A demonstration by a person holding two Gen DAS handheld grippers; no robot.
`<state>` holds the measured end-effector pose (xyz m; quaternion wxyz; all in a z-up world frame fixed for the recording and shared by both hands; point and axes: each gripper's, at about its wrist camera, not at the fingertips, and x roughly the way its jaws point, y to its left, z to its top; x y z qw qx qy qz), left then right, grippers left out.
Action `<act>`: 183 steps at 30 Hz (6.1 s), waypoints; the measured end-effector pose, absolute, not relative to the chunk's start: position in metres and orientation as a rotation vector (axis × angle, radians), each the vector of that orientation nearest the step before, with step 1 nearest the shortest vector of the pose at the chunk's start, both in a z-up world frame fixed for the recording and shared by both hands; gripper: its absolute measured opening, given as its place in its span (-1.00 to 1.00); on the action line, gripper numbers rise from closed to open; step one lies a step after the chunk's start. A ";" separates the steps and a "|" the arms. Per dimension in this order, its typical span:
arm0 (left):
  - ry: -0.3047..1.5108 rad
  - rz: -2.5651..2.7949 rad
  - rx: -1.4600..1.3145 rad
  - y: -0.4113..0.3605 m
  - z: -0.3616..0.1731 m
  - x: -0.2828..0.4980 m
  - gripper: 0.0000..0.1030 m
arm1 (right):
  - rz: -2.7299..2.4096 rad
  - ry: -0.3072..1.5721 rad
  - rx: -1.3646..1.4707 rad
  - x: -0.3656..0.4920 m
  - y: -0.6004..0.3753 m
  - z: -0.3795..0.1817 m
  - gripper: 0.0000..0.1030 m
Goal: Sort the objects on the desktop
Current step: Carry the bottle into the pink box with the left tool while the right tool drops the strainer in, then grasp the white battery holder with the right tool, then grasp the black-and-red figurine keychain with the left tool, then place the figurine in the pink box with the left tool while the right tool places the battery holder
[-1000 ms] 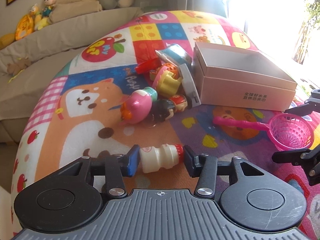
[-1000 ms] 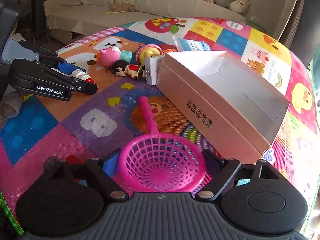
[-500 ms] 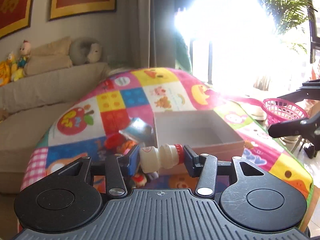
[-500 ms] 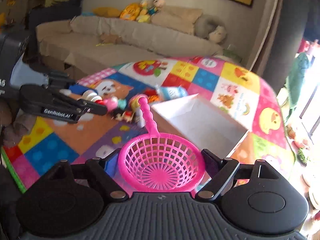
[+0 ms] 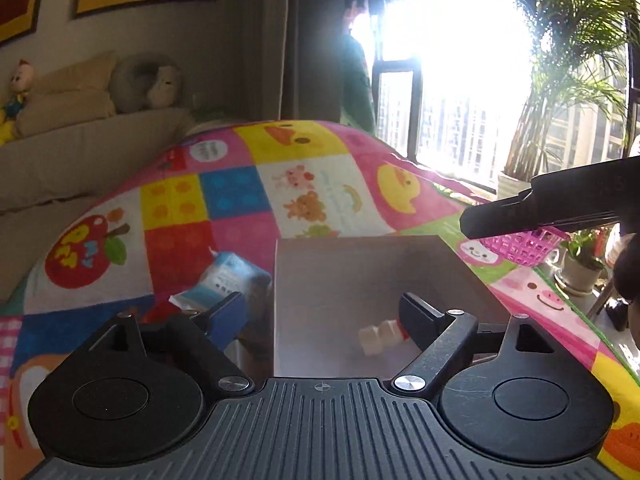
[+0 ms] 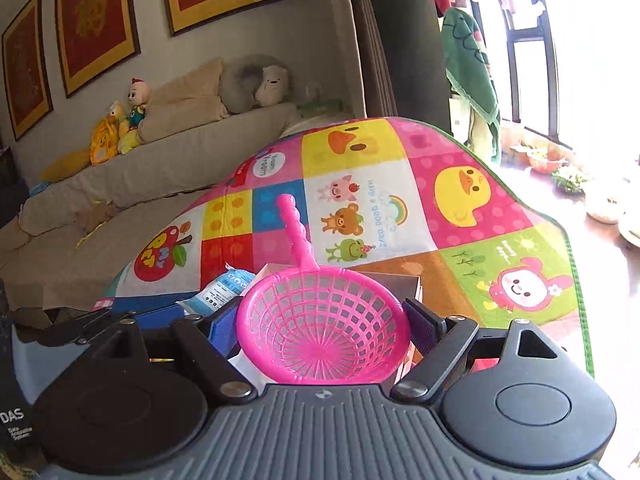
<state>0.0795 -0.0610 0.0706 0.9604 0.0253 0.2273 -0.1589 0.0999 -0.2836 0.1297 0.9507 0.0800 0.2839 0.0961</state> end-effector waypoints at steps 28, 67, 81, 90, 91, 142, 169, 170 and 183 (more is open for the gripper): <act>0.543 0.170 -0.144 0.086 0.017 -0.020 0.93 | 0.349 0.429 -0.437 0.044 -0.081 0.050 -0.25; 0.525 0.143 -0.157 0.086 0.017 -0.022 0.97 | 0.552 0.713 -0.298 0.037 -0.136 0.028 -0.30; 0.588 -0.187 -0.097 0.014 0.030 -0.006 0.98 | 0.218 0.613 -0.278 -0.017 -0.251 0.026 0.39; 0.684 -0.034 0.007 -0.017 0.012 0.053 0.84 | 0.189 0.596 -0.154 -0.017 -0.267 0.022 0.71; 0.695 -0.028 0.019 -0.017 0.010 0.054 0.58 | 0.196 0.593 -0.158 -0.018 -0.266 0.022 0.71; 0.673 -0.127 0.031 0.004 0.011 -0.033 0.84 | 0.275 0.686 -0.173 -0.003 -0.233 0.017 0.52; 0.330 -0.362 0.193 -0.119 0.125 0.046 0.38 | 0.188 0.285 -0.130 -0.018 -0.324 0.183 0.51; 0.341 -0.364 0.175 -0.125 0.124 0.061 0.40 | 0.189 0.300 -0.110 -0.005 -0.326 0.185 0.51; 0.528 -0.236 0.131 -0.041 0.052 0.019 0.87 | 0.215 0.485 -0.031 0.120 -0.296 0.136 0.58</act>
